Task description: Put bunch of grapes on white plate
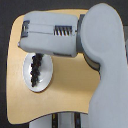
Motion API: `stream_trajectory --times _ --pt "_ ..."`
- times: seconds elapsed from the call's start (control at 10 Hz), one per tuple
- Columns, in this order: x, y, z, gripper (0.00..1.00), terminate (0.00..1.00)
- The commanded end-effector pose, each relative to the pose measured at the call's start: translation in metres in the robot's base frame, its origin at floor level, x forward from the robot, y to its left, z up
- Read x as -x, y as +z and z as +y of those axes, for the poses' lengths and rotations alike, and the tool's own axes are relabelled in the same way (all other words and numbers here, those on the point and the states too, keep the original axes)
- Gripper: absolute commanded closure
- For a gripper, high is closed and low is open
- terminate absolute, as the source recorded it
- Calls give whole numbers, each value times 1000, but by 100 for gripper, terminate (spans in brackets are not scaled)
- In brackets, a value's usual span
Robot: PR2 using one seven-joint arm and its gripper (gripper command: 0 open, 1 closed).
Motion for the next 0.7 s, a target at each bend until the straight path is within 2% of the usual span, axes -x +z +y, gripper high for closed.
stream_trajectory --times 0.0,0.3,0.6 --pt "-27 90 -10 0 0" --pt "-21 109 -39 0 0" --pt "-12 121 -110 0 0"
